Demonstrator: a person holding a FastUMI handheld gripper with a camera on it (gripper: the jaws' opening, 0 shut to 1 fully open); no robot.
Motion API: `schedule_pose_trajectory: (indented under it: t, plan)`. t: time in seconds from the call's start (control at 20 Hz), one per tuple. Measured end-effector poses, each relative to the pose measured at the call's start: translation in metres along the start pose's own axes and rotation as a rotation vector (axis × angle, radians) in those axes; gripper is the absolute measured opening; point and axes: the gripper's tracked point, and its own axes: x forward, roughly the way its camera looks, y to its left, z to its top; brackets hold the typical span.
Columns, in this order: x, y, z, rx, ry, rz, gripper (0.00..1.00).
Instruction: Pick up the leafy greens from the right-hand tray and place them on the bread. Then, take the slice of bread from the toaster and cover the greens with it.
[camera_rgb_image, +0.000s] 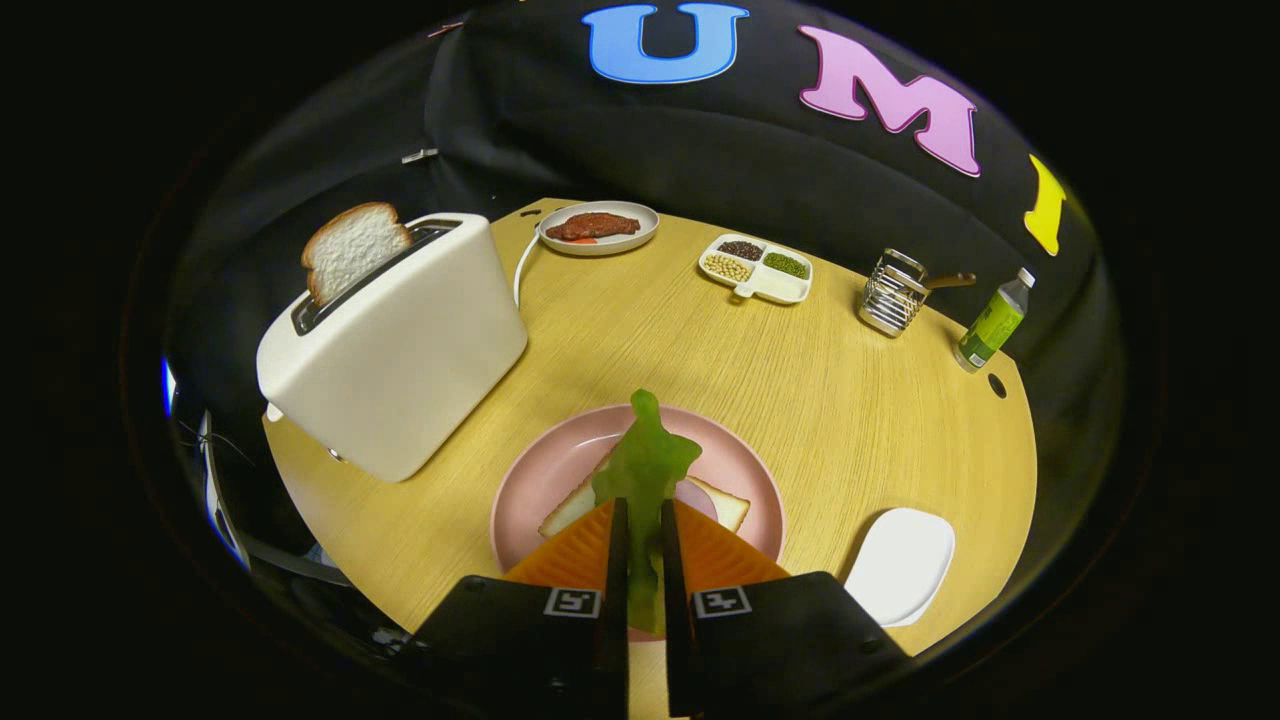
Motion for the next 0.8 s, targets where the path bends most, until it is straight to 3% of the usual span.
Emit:
schedule_pose_trajectory:
  t: [0.15,0.35,0.4,0.45,0.6,0.7,0.8]
  plan:
    - [0.005,-0.002,-0.002,-0.012,0.007,-0.024,0.22]
    - [0.01,-0.001,-0.011,-0.016,0.029,-0.042,0.39]
    - [0.01,-0.001,-0.011,-0.02,0.029,-0.043,0.5]
    - [0.011,0.0,-0.011,-0.021,0.029,-0.043,0.55]
    - [0.009,0.004,-0.007,-0.017,0.012,-0.034,0.89]
    - [0.003,0.004,0.0,-0.011,-0.008,-0.038,1.0]
    - [-0.005,0.009,0.013,-0.003,-0.04,-0.029,0.99]
